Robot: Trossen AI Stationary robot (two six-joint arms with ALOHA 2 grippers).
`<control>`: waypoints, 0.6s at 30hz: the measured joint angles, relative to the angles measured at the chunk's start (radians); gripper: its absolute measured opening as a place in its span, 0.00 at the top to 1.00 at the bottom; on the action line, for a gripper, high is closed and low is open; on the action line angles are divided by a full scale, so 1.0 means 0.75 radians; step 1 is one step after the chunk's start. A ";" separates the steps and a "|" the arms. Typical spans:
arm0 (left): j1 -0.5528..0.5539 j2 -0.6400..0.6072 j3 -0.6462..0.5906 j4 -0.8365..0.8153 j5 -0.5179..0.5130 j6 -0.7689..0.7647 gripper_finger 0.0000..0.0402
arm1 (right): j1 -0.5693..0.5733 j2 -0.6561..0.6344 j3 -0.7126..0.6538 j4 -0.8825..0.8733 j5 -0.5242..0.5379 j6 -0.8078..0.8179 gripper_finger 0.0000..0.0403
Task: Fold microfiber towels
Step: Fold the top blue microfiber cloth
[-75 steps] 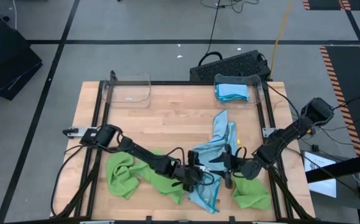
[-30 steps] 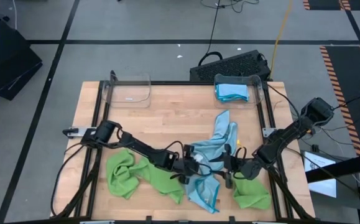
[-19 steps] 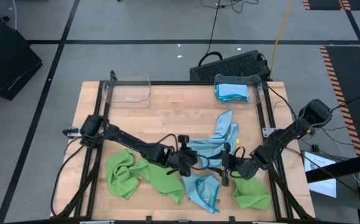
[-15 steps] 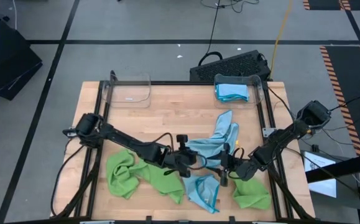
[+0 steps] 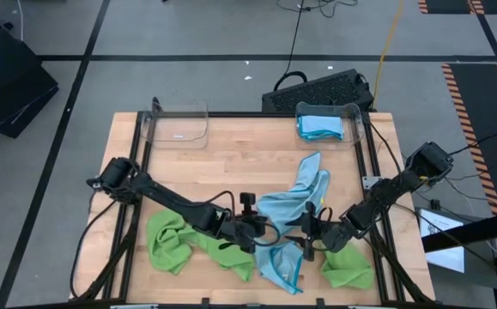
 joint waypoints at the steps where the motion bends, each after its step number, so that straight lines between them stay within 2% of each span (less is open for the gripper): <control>1: 0.000 0.001 -0.003 -0.003 0.000 -0.003 0.98 | 0.000 0.000 0.000 0.001 0.000 -0.003 0.54; 9: 0.003 0.000 -0.006 0.016 -0.001 -0.023 0.99 | 0.015 0.015 0.011 0.015 -0.062 -0.152 0.51; 13: 0.015 0.000 -0.006 0.044 -0.001 -0.018 0.97 | 0.030 0.099 0.083 0.017 0.014 -0.314 0.43; 18: 0.032 0.000 -0.006 0.044 -0.002 -0.029 0.99 | 0.028 0.235 0.202 0.009 0.211 -0.484 0.34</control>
